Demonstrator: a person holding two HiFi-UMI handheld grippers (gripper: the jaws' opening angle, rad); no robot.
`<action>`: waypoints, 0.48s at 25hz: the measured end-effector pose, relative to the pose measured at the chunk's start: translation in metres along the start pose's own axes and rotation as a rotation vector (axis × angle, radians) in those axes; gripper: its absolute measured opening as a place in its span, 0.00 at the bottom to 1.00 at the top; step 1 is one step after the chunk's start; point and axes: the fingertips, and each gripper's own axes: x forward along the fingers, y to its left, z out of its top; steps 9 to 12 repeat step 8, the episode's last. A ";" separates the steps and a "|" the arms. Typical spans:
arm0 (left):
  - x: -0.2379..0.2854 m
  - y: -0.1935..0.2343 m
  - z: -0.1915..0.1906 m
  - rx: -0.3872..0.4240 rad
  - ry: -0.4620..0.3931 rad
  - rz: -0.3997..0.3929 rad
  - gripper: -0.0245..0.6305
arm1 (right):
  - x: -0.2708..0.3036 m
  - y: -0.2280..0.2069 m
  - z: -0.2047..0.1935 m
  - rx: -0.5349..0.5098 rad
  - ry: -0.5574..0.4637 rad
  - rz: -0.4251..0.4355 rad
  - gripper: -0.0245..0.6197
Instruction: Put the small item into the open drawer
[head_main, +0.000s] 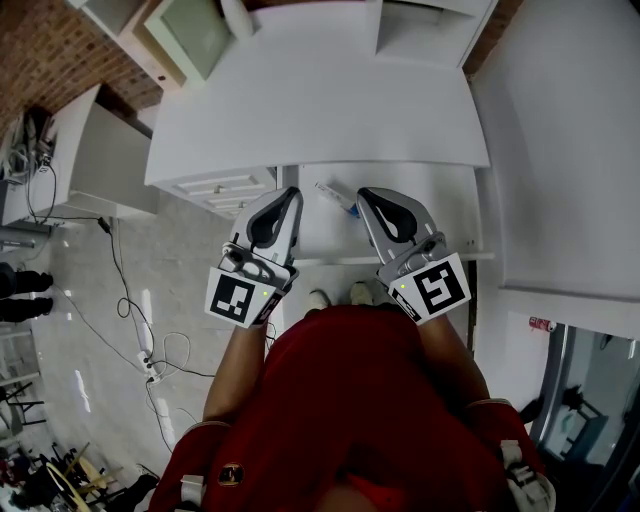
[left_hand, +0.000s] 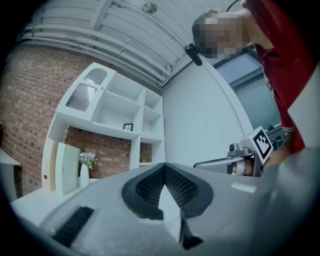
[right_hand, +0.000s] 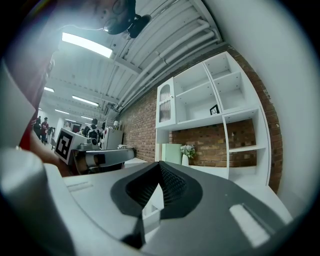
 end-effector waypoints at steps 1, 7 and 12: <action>0.000 0.000 0.000 0.000 0.000 0.001 0.04 | 0.000 0.000 0.000 0.000 0.000 -0.001 0.05; 0.003 0.004 0.000 0.001 -0.003 0.008 0.04 | 0.003 -0.003 0.002 0.004 -0.013 -0.003 0.05; 0.003 0.006 0.001 0.001 -0.003 0.008 0.04 | 0.005 -0.003 0.003 0.005 -0.014 -0.003 0.05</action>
